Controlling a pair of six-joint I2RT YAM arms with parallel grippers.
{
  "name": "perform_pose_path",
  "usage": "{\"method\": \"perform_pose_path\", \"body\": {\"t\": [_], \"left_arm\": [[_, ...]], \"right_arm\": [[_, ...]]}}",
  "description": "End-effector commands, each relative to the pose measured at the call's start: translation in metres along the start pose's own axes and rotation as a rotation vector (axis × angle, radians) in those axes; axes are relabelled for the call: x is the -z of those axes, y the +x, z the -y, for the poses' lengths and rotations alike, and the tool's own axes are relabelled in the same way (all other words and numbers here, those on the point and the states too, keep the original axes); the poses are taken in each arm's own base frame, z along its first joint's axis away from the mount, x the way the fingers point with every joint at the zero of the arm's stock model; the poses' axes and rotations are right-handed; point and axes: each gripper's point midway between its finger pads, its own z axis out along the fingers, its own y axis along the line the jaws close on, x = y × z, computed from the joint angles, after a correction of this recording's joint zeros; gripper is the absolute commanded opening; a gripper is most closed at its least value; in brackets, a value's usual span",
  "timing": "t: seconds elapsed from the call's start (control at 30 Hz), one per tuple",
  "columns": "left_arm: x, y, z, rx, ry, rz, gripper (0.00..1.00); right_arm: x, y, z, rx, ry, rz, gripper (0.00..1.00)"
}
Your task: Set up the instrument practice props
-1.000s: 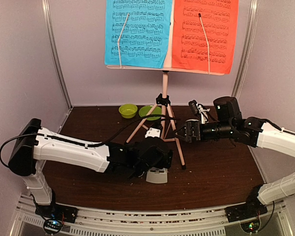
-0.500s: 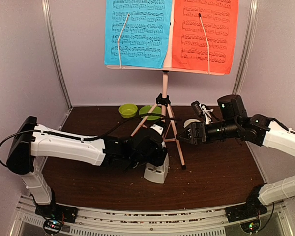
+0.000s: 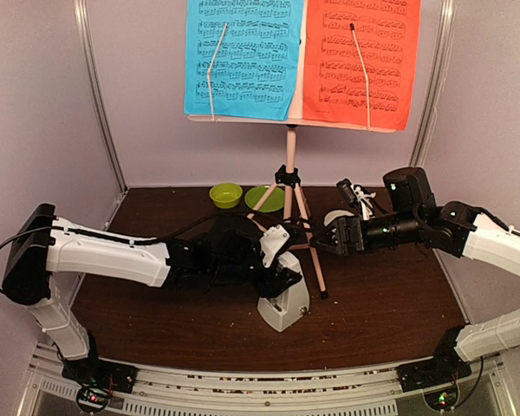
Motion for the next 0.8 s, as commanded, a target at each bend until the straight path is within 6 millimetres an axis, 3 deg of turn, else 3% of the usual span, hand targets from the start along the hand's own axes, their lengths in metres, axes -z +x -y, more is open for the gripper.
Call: {"method": "perform_pose_path", "body": {"t": [0.0, 0.2, 0.43, 0.77], "left_arm": [[0.024, -0.031, 0.016, -0.063, 0.083, 0.106, 0.73], [0.038, -0.041, 0.024, -0.059, 0.073, 0.159, 0.92], [0.033, -0.042, 0.036, 0.014, 0.060, 0.134, 0.93], [0.045, -0.036, 0.029, 0.068, 0.013, 0.137, 0.98]], "right_arm": [[0.000, 0.003, -0.002, -0.030, -0.013, -0.007, 0.99], [-0.005, 0.009, -0.005, -0.031, -0.054, -0.032, 0.97], [-0.008, 0.022, -0.011, -0.053, -0.116, -0.080, 1.00], [-0.014, 0.030, -0.004, -0.059, -0.093, -0.116, 0.99]]}}
